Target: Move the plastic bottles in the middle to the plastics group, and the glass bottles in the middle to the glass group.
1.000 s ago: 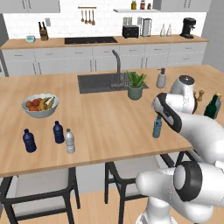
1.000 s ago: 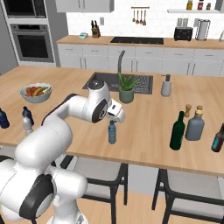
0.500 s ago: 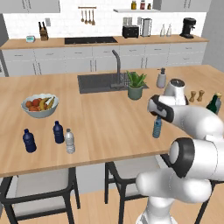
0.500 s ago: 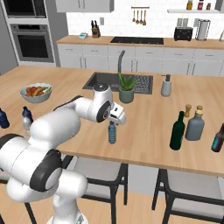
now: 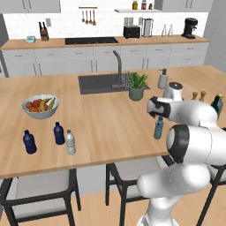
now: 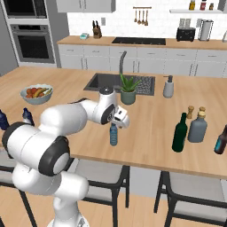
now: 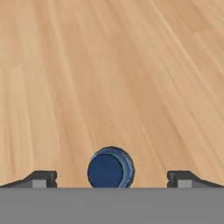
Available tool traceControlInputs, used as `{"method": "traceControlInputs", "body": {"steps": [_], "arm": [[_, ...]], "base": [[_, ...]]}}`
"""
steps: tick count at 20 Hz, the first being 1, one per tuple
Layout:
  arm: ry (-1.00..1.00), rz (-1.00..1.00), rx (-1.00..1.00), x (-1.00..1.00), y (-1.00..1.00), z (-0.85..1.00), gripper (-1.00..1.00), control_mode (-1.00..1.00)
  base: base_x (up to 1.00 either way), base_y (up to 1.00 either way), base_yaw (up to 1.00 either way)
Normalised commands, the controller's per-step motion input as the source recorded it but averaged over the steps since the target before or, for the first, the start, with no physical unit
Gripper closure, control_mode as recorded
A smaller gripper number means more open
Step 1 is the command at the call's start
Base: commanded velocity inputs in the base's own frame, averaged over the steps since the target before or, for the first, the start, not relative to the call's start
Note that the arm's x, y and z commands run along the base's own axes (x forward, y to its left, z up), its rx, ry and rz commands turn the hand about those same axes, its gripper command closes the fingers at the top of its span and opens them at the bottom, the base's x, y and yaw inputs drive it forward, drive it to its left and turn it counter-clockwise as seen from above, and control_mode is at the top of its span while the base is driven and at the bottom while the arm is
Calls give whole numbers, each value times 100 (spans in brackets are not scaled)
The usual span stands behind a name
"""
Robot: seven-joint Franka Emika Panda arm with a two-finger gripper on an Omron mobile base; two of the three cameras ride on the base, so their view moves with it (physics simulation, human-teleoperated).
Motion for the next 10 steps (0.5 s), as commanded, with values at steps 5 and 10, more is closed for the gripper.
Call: {"method": "traceControlInputs", "body": {"steps": [5, 10], "arm": [[1, 0, 0, 7, -3, -18, -100, -100], [0, 0, 0, -1, 0, -11, -100, -100]], "base": [[0, 0, 0], [0, 0, 0]]}}
